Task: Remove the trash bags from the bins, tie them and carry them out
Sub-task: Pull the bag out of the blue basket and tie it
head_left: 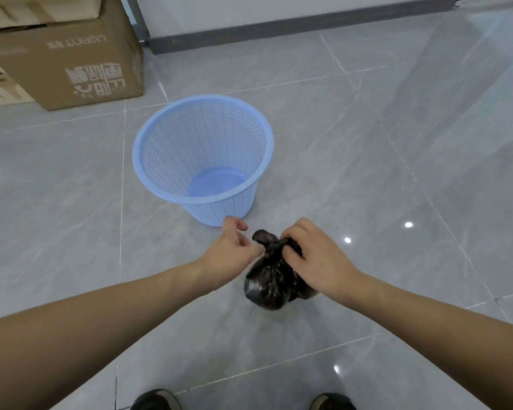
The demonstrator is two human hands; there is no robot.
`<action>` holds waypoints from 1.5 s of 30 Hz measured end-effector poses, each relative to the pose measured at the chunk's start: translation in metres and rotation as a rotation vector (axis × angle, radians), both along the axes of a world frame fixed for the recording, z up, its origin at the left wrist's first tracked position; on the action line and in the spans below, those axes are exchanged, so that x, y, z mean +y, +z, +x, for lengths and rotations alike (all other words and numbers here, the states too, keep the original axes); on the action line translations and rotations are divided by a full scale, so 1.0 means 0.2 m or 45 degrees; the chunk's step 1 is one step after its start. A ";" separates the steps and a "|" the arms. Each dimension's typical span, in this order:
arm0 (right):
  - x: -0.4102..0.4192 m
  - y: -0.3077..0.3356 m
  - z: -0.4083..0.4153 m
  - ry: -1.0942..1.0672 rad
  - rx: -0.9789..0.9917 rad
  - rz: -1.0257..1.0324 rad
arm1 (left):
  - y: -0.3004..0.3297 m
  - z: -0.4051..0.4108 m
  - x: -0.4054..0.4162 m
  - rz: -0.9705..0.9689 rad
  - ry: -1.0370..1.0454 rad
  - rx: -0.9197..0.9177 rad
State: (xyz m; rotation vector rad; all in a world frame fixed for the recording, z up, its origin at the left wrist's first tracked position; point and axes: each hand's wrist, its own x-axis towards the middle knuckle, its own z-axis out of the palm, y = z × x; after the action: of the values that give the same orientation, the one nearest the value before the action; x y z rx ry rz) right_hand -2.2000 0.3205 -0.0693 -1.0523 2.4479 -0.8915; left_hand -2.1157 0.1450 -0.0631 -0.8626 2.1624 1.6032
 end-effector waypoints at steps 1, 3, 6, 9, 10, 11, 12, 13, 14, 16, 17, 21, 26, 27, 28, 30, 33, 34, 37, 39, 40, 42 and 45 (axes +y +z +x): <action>-0.01 0.00 -0.01 -0.096 -0.085 0.013 | 0.00 0.02 0.01 -0.119 -0.101 0.091; -0.04 0.00 -0.03 -0.257 -0.316 0.058 | 0.00 0.05 0.03 -0.311 -0.310 0.190; -0.05 0.01 -0.04 -0.374 -0.751 0.020 | -0.02 0.05 0.03 -0.436 -0.430 0.142; -0.05 0.04 -0.03 -0.408 -1.109 -0.004 | -0.04 0.04 0.02 -0.520 -0.472 0.171; -0.04 0.05 -0.03 -0.406 -1.196 -0.001 | -0.04 0.04 0.02 -0.519 -0.482 0.184; -0.04 0.06 -0.03 -0.401 -1.279 -0.007 | -0.03 0.04 0.01 -0.515 -0.493 0.194; -0.04 0.07 -0.04 -0.394 -1.364 -0.018 | -0.03 0.04 0.01 -0.517 -0.511 0.201; -0.04 0.08 -0.04 -0.384 -1.455 -0.027 | -0.03 0.03 0.00 -0.530 -0.535 0.212; -0.04 0.08 -0.04 -0.373 -1.552 -0.021 | -0.02 0.03 0.00 -0.551 -0.561 0.217; -0.04 0.11 -0.03 -0.362 -1.731 0.025 | 0.00 0.01 -0.01 -0.573 -0.599 0.229; -0.05 0.11 -0.03 -0.363 -1.796 0.033 | 0.00 0.00 -0.02 -0.567 -0.605 0.240; -0.06 0.12 -0.04 -0.349 -1.808 0.041 | 0.01 -0.02 -0.05 -0.459 -0.567 0.299; -0.06 0.08 -0.02 -0.350 -1.599 0.132 | -0.05 0.03 -0.08 -0.298 -0.446 0.323; -0.06 0.08 -0.01 -0.359 -1.580 0.136 | -0.06 0.04 -0.08 -0.310 -0.420 0.314; -0.06 0.07 0.00 -0.377 -1.575 0.133 | -0.07 0.04 -0.08 -0.354 -0.403 0.307; -0.06 0.06 0.00 -0.425 -1.595 0.108 | -0.08 0.05 -0.08 -0.474 -0.401 0.314; -0.07 0.04 -0.01 -0.477 -1.563 0.057 | -0.08 0.08 -0.06 -0.581 -0.464 0.343; -0.07 0.03 -0.01 -0.473 -1.507 0.052 | -0.07 0.09 -0.06 -0.607 -0.480 0.342; -0.07 0.02 -0.01 -0.408 -1.328 0.088 | -0.06 0.11 -0.06 -0.706 -0.466 0.383; -0.07 0.02 0.00 -0.406 -1.311 0.077 | -0.05 0.11 -0.06 -0.715 -0.497 0.397; -0.07 0.01 0.00 -0.409 -1.332 0.064 | -0.04 0.10 -0.05 -0.714 -0.534 0.396; -0.07 0.01 0.00 -0.409 -1.377 0.048 | -0.04 0.09 -0.04 -0.719 -0.592 0.391; -0.08 0.02 0.00 -0.407 -1.379 0.040 | -0.05 0.09 -0.03 -0.728 -0.591 0.386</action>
State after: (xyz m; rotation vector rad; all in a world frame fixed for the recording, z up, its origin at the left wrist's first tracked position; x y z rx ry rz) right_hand -2.1990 0.3044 -0.0659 -0.0447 1.6688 -1.1084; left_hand -2.0982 0.1392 -0.0726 -0.2038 2.8290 0.9448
